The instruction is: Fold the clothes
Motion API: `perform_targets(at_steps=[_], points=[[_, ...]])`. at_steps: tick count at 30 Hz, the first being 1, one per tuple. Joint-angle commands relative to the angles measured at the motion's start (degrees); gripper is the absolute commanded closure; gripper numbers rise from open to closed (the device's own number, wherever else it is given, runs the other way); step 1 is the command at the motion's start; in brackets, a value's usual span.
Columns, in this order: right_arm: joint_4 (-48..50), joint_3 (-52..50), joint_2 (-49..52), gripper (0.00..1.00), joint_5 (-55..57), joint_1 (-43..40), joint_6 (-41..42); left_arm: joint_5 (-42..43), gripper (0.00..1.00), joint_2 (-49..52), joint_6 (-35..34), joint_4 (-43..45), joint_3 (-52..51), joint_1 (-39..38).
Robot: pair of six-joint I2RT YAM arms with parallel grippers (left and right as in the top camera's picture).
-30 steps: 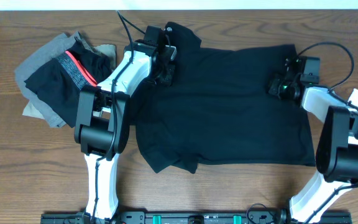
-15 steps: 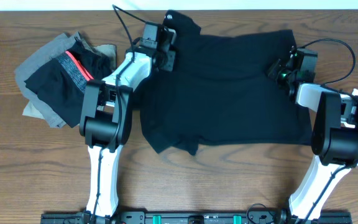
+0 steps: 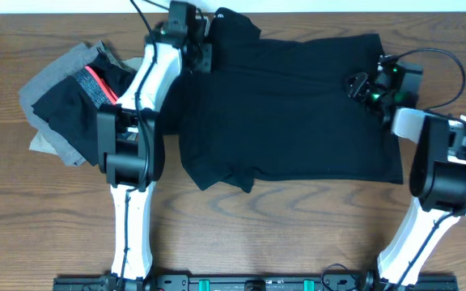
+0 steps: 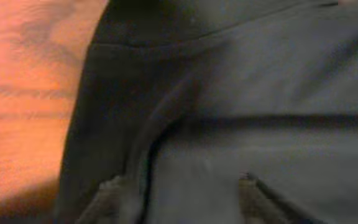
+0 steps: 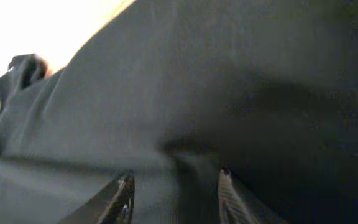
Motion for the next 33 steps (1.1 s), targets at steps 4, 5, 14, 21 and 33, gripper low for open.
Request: perform_targets(at_steps=[4, 5, 14, 21, 33], points=[[-11.54, -0.26, -16.02, 0.56, -7.41, -4.00, -9.14, -0.72, 0.20, -14.03, 0.66, -11.26, 3.50, -0.09], [-13.97, -0.26, -18.25, 0.56, -7.39, -4.15, -10.08, -0.72, 0.19, -15.89, 0.63, -13.05, 3.50, -0.09], [-35.98, -0.26, -38.16, 0.55, -0.15, -4.37, -14.82, -8.96, 0.19, -31.65, -4.02, -33.92, 3.50, -0.09], [-45.53, -0.26, -46.56, 0.49, 1.40, -4.28, -14.75, -9.22, 0.25, -34.05, -13.66, -50.86, 1.09, -0.13], [-50.47, -0.28, -45.99, 0.47, 3.82, -4.22, -14.78, -1.05, 0.30, -34.16, -21.68, -36.70, -38.14, -9.11]])
